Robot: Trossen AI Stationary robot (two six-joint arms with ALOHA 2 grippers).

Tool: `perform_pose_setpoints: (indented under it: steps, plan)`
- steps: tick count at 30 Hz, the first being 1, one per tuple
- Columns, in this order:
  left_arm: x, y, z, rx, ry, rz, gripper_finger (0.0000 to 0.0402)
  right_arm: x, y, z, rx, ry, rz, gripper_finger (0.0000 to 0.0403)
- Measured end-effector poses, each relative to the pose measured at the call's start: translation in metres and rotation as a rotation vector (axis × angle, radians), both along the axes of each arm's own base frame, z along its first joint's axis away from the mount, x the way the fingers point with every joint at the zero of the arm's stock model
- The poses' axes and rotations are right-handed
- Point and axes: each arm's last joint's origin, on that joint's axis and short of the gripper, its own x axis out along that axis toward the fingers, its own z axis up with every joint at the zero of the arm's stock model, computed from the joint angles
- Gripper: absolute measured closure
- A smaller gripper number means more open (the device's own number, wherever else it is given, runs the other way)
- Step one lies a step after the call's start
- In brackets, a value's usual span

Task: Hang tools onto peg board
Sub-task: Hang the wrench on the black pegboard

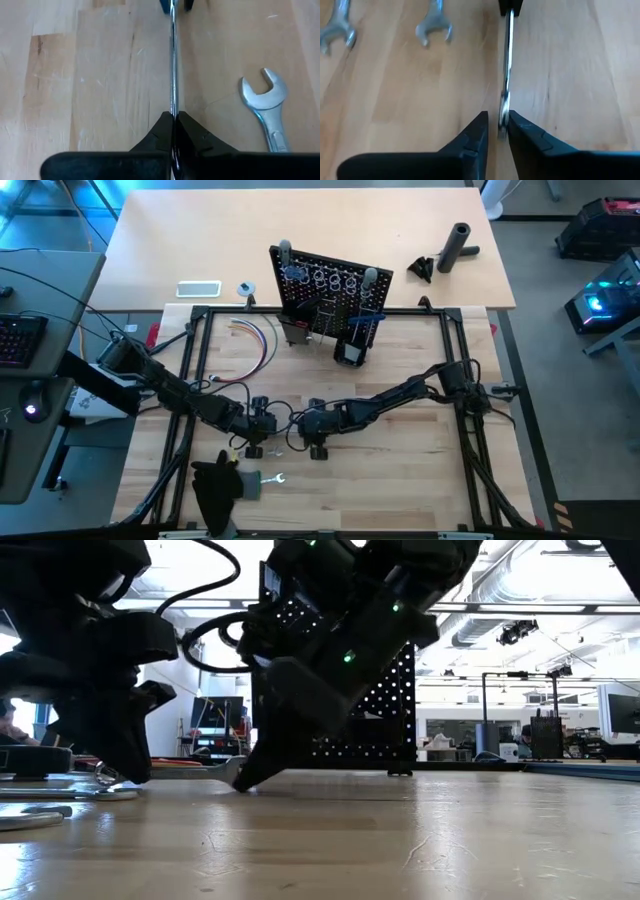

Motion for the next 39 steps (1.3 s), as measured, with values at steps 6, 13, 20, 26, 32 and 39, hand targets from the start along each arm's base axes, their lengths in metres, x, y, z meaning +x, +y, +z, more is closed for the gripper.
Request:
perform_pose_setpoints:
  steps: [6, 13, 20, 26, 32, 39]
  plan:
    - [0.009, -0.004, 0.011, 0.012, -0.012, -0.024, 0.0401, -0.008, 0.002, 0.023, -0.039, 0.013, 0.018, 0.0335]
    - [0.017, -0.005, 0.026, 0.05, 0.008, -0.03, 0.0401, -0.016, 0.001, 0.048, -0.063, 0.007, 0.032, 0.0334]
    - [0.027, -0.003, 0.043, 0.061, 0.02, -0.028, 0.0401, -0.018, 0.005, 0.059, -0.079, -0.024, 0.055, 0.0334]
    - [0.035, 0.002, 0.054, 0.045, 0.041, -0.037, 0.0401, -0.019, 0.007, 0.059, -0.087, -0.024, 0.06, 0.0333]
    - [0.039, 0.006, 0.06, 0.019, 0.038, -0.044, 0.0401, -0.018, 0.007, 0.06, -0.097, -0.03, 0.055, 0.0311]
    - [0.042, 0.009, 0.061, 0.01, 0.032, -0.033, 0.0401, -0.017, 0.005, 0.061, -0.136, -0.045, 0.012, 0.0244]
